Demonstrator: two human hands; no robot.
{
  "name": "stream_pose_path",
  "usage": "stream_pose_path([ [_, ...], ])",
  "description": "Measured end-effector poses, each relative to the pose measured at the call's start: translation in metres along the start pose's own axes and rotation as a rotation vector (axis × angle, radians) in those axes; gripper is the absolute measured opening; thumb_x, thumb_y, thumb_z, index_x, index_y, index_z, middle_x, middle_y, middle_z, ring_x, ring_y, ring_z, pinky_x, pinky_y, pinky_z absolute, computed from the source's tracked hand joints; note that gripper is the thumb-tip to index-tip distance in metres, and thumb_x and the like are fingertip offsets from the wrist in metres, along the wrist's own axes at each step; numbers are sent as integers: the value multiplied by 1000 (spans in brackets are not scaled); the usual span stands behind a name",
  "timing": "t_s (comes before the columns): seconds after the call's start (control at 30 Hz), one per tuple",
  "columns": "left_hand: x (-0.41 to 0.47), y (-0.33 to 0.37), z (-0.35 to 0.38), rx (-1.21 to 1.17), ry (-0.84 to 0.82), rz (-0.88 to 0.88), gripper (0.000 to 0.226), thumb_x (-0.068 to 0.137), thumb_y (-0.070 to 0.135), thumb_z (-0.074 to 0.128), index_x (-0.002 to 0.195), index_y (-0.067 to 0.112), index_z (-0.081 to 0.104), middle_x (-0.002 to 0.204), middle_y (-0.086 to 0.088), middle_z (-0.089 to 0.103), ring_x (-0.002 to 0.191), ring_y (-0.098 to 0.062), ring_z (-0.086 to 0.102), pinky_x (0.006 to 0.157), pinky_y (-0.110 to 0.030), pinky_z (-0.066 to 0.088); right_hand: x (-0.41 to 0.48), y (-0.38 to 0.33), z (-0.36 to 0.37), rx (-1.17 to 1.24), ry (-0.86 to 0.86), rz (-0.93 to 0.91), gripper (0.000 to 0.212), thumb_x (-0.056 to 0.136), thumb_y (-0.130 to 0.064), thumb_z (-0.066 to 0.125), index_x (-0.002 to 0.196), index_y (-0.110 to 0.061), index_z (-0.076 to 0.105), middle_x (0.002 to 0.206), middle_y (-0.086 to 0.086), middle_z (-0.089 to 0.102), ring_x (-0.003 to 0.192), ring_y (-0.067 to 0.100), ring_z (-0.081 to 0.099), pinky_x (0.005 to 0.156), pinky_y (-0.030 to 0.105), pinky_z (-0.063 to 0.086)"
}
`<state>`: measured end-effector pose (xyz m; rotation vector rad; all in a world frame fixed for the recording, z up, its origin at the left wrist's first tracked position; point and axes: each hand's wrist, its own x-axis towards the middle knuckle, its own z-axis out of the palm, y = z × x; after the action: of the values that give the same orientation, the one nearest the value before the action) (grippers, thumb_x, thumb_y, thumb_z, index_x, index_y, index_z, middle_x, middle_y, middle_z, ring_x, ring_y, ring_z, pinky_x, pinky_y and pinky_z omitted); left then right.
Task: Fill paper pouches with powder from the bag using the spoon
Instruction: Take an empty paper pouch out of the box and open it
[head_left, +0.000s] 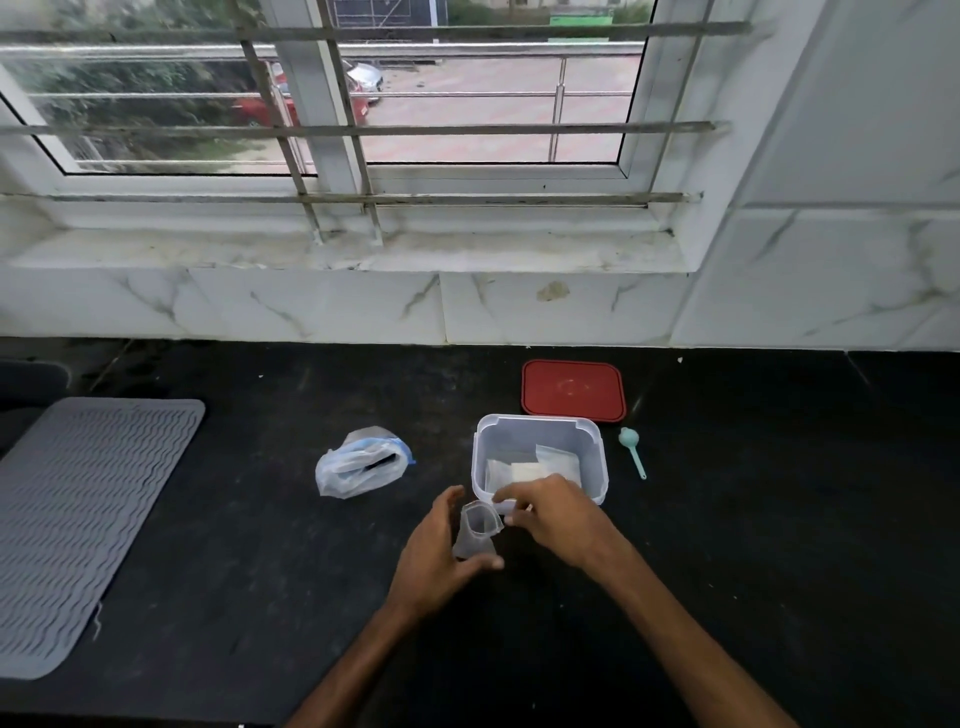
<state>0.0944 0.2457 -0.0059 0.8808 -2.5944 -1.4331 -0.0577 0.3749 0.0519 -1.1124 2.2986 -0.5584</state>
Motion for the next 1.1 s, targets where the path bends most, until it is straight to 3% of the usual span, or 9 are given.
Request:
stream_pose_path([
  [0.1, 3, -3, -12, 19, 65, 26, 95, 74, 73, 63, 151, 31, 25, 154, 13, 36, 137, -7, 41, 108, -36, 42, -5, 13, -30, 123, 131, 23, 20, 90, -27, 70, 110, -28, 72, 96, -5, 75, 84, 7, 69, 83, 33, 57],
  [0.2, 15, 3, -23, 49, 151, 58, 81, 83, 67, 58, 150, 30, 30, 155, 9, 37, 139, -7, 37, 111, -39, 40, 3, 42, -56, 215, 361, 118, 10, 88, -22, 73, 97, -20, 76, 82, -5, 75, 68, 7, 69, 71, 31, 58],
  [0.3, 30, 19, -27, 74, 200, 93, 71, 89, 54, 60, 149, 26, 34, 154, 5, 40, 139, -9, 39, 109, -38, 41, 18, 84, -69, 95, 501, 290, 12, 90, -25, 70, 98, -17, 75, 93, 1, 75, 81, 17, 69, 71, 25, 51],
  [0.4, 38, 32, -22, 125, 229, 101, 67, 92, 45, 61, 149, 22, 35, 153, 3, 40, 139, -13, 40, 110, -38, 40, 34, 126, -65, 25, 464, 490, 23, 93, -28, 66, 109, -12, 68, 106, 11, 71, 98, 29, 66, 79, 33, 49],
  [0.5, 39, 36, -16, 166, 260, 104, 64, 92, 36, 64, 148, 21, 37, 152, 3, 42, 139, -12, 40, 110, -33, 38, 46, 148, -55, -76, 392, 539, 36, 94, -33, 62, 120, -8, 59, 118, 14, 63, 109, 32, 60, 86, 39, 50],
  [0.67, 23, 32, -16, 165, 371, 53, 54, 92, 29, 65, 142, 21, 44, 145, 4, 49, 133, -13, 47, 105, -36, 45, 59, 165, -39, -209, 239, 496, 58, 96, -41, 57, 147, -22, 36, 137, 12, 48, 124, 31, 49, 96, 42, 45],
  [0.9, -4, 9, -28, 130, 579, -48, 42, 92, 20, 66, 131, 18, 53, 134, 1, 58, 121, -13, 55, 94, -25, 43, 62, 187, -27, -316, 329, 365, 35, 92, -21, 62, 125, -16, 50, 120, 11, 54, 106, 29, 57, 80, 43, 51],
  [0.97, -6, 3, -34, 128, 608, -71, 40, 91, 20, 67, 129, 17, 53, 132, 1, 58, 120, -14, 56, 91, -25, 42, 62, 187, -33, -221, 436, 343, 28, 92, -16, 60, 119, -12, 52, 117, 15, 56, 103, 35, 58, 78, 44, 49],
  [1.1, 7, -18, -58, 224, 612, -20, 47, 87, 17, 72, 130, 17, 52, 133, 0, 56, 121, -15, 54, 93, -26, 46, 62, 158, -60, 247, 719, 266, 23, 96, -14, 58, 119, -10, 58, 115, 19, 58, 96, 39, 62, 76, 39, 49],
])
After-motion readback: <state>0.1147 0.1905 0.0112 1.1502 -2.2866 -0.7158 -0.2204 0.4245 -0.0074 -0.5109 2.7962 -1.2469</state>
